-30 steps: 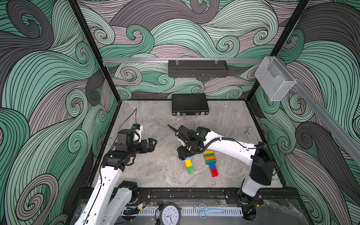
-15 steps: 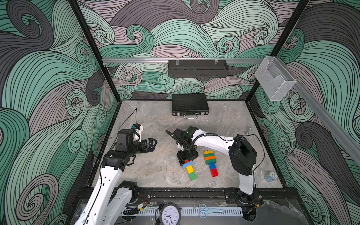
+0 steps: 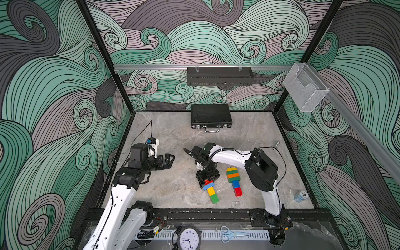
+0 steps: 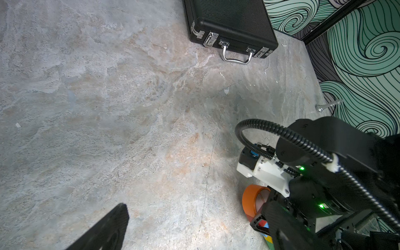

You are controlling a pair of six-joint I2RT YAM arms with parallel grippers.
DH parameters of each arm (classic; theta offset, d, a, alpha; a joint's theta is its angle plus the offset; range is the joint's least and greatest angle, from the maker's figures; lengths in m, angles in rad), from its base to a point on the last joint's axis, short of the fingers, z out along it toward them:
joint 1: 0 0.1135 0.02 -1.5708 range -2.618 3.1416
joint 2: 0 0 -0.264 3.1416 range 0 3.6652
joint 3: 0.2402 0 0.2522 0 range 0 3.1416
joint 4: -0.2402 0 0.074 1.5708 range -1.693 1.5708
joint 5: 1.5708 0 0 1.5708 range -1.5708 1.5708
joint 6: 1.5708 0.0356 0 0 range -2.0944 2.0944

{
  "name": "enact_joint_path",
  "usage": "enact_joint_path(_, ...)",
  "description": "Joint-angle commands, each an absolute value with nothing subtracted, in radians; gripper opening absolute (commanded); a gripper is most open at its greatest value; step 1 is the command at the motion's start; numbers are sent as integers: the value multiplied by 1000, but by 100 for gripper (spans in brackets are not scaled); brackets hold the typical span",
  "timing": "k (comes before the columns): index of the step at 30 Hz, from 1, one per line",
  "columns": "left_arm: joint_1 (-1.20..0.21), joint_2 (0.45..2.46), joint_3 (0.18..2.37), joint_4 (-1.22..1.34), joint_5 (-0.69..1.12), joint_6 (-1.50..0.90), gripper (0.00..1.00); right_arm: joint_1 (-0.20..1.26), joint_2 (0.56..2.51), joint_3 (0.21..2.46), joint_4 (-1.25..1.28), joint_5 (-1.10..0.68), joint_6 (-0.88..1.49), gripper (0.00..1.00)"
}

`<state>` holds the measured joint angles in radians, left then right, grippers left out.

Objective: Assemble an ice cream with lego
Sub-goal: Adjust the lego brick at the center of the board.

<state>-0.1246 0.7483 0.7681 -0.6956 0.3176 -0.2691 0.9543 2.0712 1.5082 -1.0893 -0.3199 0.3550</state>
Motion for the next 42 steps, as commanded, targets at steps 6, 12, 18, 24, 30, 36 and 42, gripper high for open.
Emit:
enact_joint_path(6, -118, 735, 768, -701, 331, -246, 99, 949, 2103, 1522, -1108, -328, 336, 58)
enact_joint_path(12, -118, 728, 768, -703, 328, -248, 98, 949, 2112, 1522, -1108, -306, 337, 75)
enact_joint_path(18, -118, 722, 770, -706, 324, -249, 99, 950, 2112, 1525, -1108, -279, 333, 82)
enact_joint_path(24, -118, 719, 771, -709, 317, -251, 98, 949, 2081, 1528, -1096, -199, 344, 87)
enact_joint_path(30, -118, 721, 772, -712, 311, -252, 99, 947, 2046, 1527, -1078, -82, 372, 90)
enact_joint_path(36, -119, 728, 771, -709, 310, -253, 98, 925, 1979, 1495, -1034, -29, 388, 91)
enact_joint_path(42, -120, 777, 774, -696, 319, -257, 99, 912, 1879, 1500, -1012, -33, 336, 96)
